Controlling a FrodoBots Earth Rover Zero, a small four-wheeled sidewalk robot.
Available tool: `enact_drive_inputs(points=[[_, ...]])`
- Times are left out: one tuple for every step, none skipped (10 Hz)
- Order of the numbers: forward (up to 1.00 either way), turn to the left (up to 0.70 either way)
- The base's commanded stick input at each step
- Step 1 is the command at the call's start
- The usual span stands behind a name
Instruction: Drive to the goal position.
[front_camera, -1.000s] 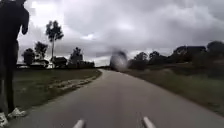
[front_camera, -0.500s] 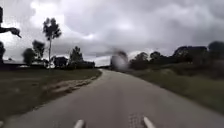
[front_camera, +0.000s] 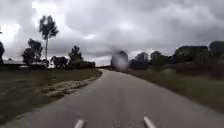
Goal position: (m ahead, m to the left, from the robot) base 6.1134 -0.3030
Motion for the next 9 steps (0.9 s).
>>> enact_drive_inputs(points=[[0.7, 0.0], [0.7, 0.0], [0.7, 0.0], [0.7, 0.0], [0.7, 0.0], [0.7, 0.0], [0.7, 0.0], [0.7, 0.0], [0.7, 0.0]])
